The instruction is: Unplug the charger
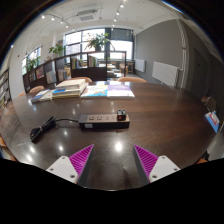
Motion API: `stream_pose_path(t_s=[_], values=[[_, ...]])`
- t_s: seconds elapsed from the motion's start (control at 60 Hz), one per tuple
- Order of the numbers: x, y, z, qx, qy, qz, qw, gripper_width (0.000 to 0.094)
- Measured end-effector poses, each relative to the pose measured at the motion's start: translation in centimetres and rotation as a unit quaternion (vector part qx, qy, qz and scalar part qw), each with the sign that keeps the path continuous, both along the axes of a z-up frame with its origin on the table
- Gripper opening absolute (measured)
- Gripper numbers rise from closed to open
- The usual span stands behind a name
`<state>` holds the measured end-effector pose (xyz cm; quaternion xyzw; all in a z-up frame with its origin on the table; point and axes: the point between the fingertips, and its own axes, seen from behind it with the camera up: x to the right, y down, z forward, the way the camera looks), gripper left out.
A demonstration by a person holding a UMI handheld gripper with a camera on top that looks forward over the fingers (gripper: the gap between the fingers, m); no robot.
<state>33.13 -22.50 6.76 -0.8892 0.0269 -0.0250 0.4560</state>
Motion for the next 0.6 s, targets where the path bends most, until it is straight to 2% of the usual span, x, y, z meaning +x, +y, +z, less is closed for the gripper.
stream_pose_path(t_s=[0.167,0.317,0.383,0.517,0.55,0.6], values=[[3.4,7.7,-1.2,0.008,-0.005,-0.014,1.000,0.0746],[4.6,15.0,-2.4,0.019,-0.009,-0.003,1.000,0.0708],[4.9,17.1,-2.7,0.024,-0.013,0.003,1.000,0.0636],[5.4,19.5,-3.9,0.021,-0.002,-0.004,1.000,0.0420],[5.3,19.8,-4.1,0.026,0.014,-0.007,1.000,0.0274],[5.2,19.8,-4.1,0.031,0.011,-0.003,0.999,0.0244]])
